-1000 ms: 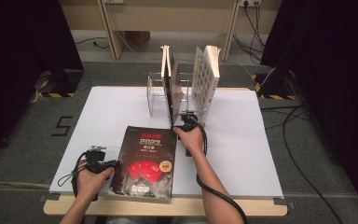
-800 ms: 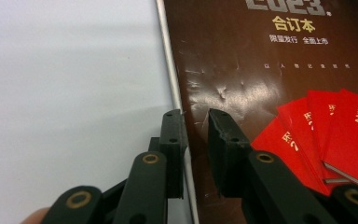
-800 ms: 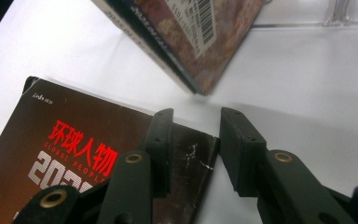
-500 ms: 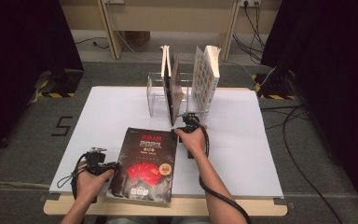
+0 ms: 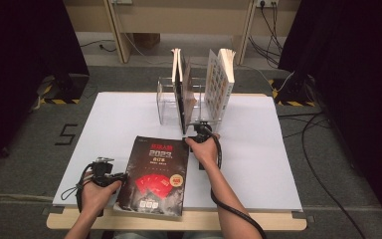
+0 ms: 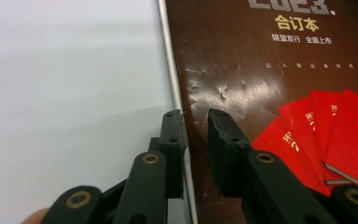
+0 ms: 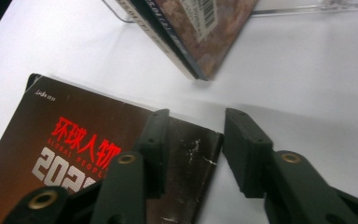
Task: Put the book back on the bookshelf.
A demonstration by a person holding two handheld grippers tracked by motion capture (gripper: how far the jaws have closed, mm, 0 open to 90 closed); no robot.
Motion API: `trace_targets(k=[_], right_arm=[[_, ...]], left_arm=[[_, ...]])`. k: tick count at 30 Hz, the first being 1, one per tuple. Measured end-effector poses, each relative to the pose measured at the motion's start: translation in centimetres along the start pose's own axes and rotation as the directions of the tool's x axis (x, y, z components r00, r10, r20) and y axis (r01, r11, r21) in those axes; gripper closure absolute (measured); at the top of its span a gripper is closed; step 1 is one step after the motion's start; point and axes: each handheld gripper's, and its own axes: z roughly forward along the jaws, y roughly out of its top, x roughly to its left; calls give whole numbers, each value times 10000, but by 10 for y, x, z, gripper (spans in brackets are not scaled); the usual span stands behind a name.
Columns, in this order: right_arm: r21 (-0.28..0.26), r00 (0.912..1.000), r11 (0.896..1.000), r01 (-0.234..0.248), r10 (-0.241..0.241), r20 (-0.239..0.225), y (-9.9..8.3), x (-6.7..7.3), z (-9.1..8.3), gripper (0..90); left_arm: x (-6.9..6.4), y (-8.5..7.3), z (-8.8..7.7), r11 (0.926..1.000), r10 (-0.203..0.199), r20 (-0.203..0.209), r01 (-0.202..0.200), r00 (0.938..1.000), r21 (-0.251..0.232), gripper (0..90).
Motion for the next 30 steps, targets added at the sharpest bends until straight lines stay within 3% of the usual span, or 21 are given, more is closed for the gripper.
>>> trace_targets(k=[6, 10, 12, 18, 23, 25, 30], right_arm=[[123, 9985, 9988, -463, 467, -272, -1, -2, -2, 627], [274, 9972, 9970, -723, 727, -159, -1, 1, -3, 628], [267, 9980, 9977, -626, 630, -115, -1, 1, -3, 631], [658, 9942, 9924, -1037, 1054, -226, -3, 2, -6, 697], [894, 9935, 9901, -1078, 1107, -278, -5, 0, -8, 756], [847, 9909, 9886, -1246, 1283, -399, -5, -1, -8, 793], [722, 9926, 9914, -1090, 1125, -462, -4, 2, -12, 854]], left_arm=[[-1, 0, 0, 10000, -22, -25, 22, 10000, -1, 752], [-1, 0, 0, 10000, -11, -46, 11, 10000, 3, 752], [-1, 0, 0, 10000, -9, -59, 9, 10000, 1, 752], [-1, 0, 0, 10000, 32, -78, -32, 10000, 30, 752], [-1, 0, 0, 10000, 73, -99, -73, 9999, 41, 752], [-2, 0, -1, 9999, 104, -98, -104, 9999, 51, 752], [-3, 0, 0, 9998, 187, -154, -187, 9997, -4, 747]])
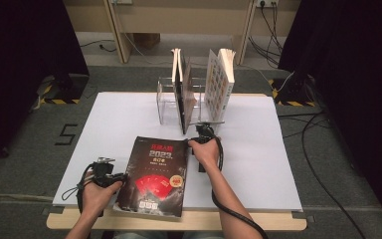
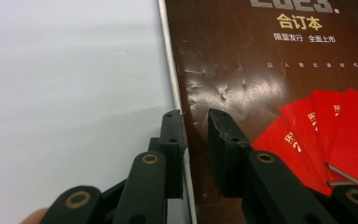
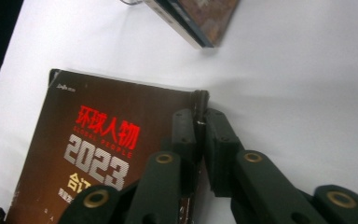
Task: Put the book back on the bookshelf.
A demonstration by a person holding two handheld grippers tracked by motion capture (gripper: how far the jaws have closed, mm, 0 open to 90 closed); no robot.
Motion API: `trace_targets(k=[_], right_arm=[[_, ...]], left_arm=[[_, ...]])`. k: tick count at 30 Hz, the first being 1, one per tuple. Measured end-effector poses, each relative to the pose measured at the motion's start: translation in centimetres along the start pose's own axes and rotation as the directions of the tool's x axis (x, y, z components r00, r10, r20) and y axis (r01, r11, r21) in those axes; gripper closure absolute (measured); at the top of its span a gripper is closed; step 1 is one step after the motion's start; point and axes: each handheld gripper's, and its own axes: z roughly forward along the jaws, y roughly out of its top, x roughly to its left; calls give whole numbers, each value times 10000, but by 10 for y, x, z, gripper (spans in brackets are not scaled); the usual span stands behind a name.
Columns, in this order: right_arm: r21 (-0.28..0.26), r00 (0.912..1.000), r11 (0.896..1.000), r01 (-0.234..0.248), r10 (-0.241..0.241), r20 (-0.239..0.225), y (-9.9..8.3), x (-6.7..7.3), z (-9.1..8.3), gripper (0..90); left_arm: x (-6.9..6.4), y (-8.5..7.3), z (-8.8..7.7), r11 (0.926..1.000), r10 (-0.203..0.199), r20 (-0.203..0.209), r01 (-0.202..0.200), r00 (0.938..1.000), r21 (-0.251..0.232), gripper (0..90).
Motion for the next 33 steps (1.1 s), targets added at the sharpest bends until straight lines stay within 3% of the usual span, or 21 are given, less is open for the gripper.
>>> trace_targets(k=[8, 14, 26, 33], right_arm=[[-459, 9992, 9982, 393, -394, -19, -4, 4, -2, 865], [-466, 9983, 9972, 585, -582, 76, -5, 5, -3, 860], [-726, 9973, 9947, 728, -719, 147, -8, 8, -4, 863], [-1004, 9985, 9934, 555, -553, 49, -12, 9, -5, 871]], left_arm=[[0, 0, 0, 10000, 36, -1, -36, 10000, 10, 739], [0, 0, 0, 10000, 39, 10, -39, 10000, 6, 736], [0, 0, 0, 10000, 40, 43, -41, 10000, 27, 720], [1, 0, 0, 10000, -21, 125, 20, 9999, 29, 705]])
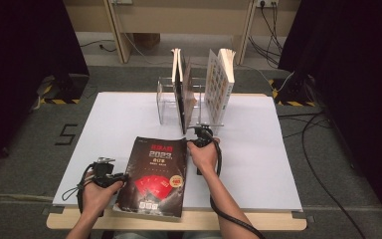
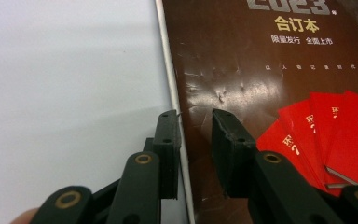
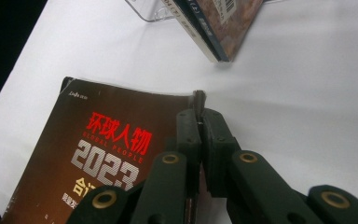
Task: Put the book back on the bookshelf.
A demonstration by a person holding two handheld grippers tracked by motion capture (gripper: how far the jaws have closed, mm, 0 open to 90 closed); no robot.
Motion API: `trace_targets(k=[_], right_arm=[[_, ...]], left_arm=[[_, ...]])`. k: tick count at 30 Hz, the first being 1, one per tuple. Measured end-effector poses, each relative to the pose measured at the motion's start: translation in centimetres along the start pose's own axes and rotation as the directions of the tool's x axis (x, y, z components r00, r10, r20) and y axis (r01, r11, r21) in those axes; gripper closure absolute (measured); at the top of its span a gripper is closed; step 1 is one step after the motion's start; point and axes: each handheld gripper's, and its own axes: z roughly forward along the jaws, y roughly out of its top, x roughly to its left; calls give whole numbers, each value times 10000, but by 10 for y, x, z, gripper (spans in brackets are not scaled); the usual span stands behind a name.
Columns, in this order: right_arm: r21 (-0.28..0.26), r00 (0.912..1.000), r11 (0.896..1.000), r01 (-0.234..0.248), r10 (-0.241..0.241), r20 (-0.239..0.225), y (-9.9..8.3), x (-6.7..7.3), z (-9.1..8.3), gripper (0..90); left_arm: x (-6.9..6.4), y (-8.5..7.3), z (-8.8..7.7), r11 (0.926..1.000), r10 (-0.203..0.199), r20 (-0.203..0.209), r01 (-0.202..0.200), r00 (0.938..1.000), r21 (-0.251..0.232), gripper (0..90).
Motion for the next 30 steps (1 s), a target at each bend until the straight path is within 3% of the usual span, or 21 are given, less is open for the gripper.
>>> trace_targets(k=[11, 18, 30], right_arm=[[-631, 9996, 9979, 161, -174, -214, -3, 7, -8, 876], [-1181, 9979, 9919, 475, -524, -386, -5, 12, -13, 876], [-2224, 9858, 9669, 1249, -1462, -821, -2, 34, -32, 877]], left_arm=[[0, 4, -5, 9990, 49, 201, -40, 9998, -449, 609], [-1, 4, -6, 9977, 49, 219, -34, 9997, -683, 555], [-3, 7, -10, 9950, 13, 335, 21, 9994, -995, 440]])
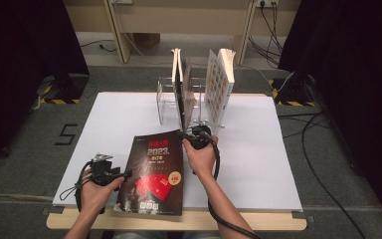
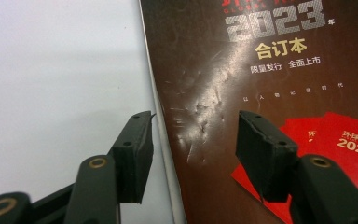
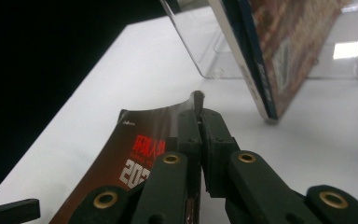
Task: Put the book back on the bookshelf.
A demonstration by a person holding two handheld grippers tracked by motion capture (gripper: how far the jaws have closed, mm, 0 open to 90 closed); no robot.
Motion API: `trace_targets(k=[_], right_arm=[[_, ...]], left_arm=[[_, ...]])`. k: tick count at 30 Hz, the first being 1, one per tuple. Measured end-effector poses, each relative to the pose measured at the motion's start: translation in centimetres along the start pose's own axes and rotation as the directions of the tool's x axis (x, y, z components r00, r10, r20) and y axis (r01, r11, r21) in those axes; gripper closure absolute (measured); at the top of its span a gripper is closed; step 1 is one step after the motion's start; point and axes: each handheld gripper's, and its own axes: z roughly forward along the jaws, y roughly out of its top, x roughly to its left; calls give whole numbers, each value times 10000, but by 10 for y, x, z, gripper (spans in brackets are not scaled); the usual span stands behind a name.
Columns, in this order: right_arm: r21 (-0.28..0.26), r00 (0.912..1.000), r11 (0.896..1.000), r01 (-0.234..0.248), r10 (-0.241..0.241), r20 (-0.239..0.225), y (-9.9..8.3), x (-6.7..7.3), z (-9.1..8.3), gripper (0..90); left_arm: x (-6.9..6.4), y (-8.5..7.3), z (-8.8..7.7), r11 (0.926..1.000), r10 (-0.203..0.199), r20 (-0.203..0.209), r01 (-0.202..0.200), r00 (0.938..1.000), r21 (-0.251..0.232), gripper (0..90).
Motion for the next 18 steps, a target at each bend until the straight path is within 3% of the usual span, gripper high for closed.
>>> trace_targets(k=[7, 18], right_arm=[[-670, 9991, 9973, 313, -331, -255, 6, 8, -9, 878], [-1552, 9922, 9821, 1063, -1149, -479, 18, 28, -28, 878]], left_arm=[[-1, 1, -2, 9998, -1, 8, 1, 10000, -194, 403], [-4, 3, -6, 9993, -76, 98, 79, 9999, -368, 386]])
